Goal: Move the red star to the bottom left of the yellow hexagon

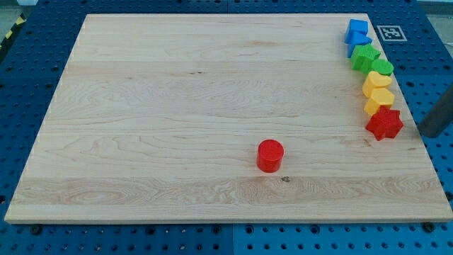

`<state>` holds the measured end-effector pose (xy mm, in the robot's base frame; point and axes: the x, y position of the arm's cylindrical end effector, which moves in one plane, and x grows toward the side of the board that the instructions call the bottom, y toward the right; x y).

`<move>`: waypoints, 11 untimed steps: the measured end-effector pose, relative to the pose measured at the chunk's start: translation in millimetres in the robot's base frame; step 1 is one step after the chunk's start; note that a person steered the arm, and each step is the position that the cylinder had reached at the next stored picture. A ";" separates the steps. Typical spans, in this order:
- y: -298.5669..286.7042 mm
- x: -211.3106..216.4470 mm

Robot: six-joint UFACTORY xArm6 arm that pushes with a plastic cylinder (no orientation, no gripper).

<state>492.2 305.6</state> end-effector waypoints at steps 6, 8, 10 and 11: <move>-104.2 -13.8; -112.3 -45.6; -125.5 -18.4; -129.5 -1.6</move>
